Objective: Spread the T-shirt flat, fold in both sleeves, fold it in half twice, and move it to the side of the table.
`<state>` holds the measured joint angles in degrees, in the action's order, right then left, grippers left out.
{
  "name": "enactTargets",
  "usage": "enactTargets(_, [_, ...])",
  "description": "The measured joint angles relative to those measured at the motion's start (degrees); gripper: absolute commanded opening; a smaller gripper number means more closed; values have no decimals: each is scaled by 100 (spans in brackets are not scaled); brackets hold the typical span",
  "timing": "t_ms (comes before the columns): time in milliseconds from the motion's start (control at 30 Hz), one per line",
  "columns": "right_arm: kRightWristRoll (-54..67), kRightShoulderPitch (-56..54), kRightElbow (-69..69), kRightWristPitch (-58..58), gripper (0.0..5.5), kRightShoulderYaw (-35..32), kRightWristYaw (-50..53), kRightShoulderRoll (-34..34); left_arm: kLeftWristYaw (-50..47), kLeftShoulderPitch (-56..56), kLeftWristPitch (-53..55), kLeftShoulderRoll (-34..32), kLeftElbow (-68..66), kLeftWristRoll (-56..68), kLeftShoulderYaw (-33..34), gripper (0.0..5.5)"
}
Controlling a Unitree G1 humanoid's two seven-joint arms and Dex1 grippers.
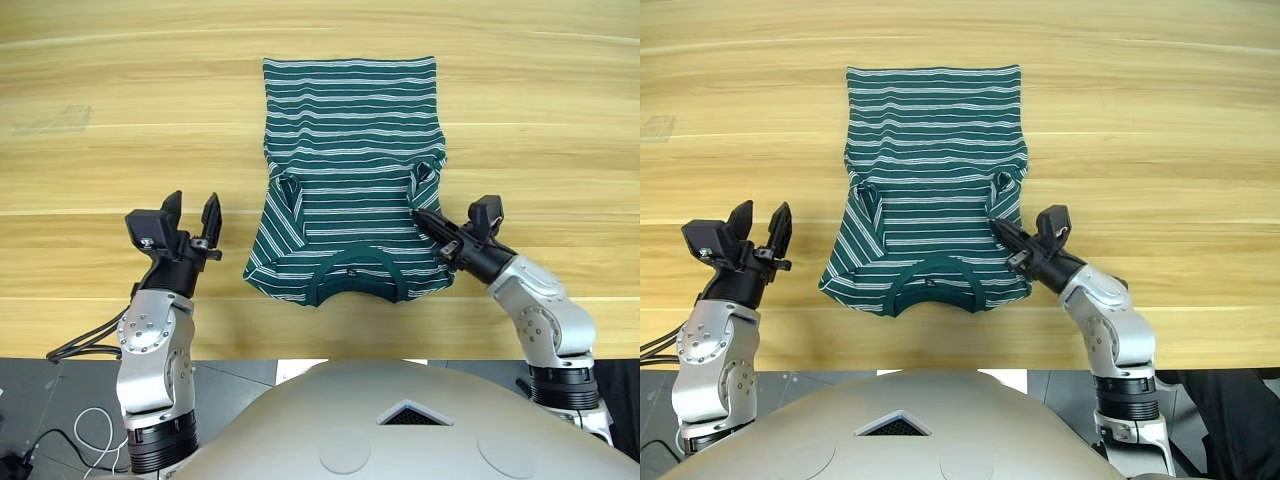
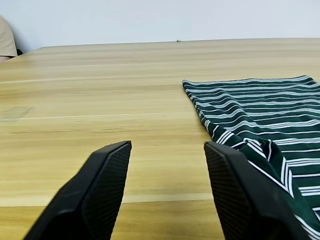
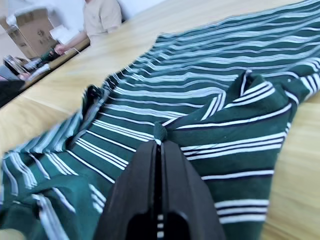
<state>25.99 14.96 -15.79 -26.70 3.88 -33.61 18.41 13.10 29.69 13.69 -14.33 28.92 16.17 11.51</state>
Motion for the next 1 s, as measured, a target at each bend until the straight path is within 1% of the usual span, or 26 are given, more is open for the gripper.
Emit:
enactTargets(133, [-501, 7, 350, 341, 78, 148, 127, 21, 34, 8, 0, -9, -5, -121, -77, 272])
enactTargets(300, [-359, -26, 419, 384, 164, 121, -68, 9, 60, 0, 0, -10, -61, -164, -115, 272])
enactTargets(367, [150, -13, 237, 121, 206, 71, -373, -7, 89, -8, 0, -10, -67, -227, -128, 272])
enactTargets(500, [1511, 195, -480, -677, 265, -2, -1154, 137, 117, -25, 0, -10, -72, -254, -169, 272])
enactTargets(567, [1834, 277, -617, -866, 302, -54, -1302, 265, 126, -27, 1, -10, -70, -254, -191, 272])
enactTargets(667, [1848, 278, -583, -815, 355, -193, -1283, 262, 126, -70, 0, -22, -69, -279, -187, 272])
enactTargets(733, [1336, 23, -242, 76, 355, -551, -1096, 185, 196, -141, -187, -267, -98, -511, -96, 272])
enactTargets(800, [621, -332, 218, 1279, 355, -903, -1027, 254, 510, -136, -888, -872, -304, -999, 69, 272])
enactTargets(867, [-24, -668, 829, 2405, 355, -1270, -1087, 599, 1024, -116, -1933, -1685, -781, -1474, 273, 272])
enactTargets(900, [-244, -779, 1066, 2826, 355, -1383, -1097, 768, 1118, -123, -2273, -1944, -982, -1629, 333, 272])
enactTargets(933, [-452, -879, 1311, 3209, 355, -1445, -1104, 871, 1141, -133, -2572, -2150, -1184, -1830, 347, 272])
enactTargets(1000, [-1153, -1129, 2108, 4538, 355, -1491, -1073, 1230, 995, -202, -3336, -2794, -1807, -2693, 352, 272])
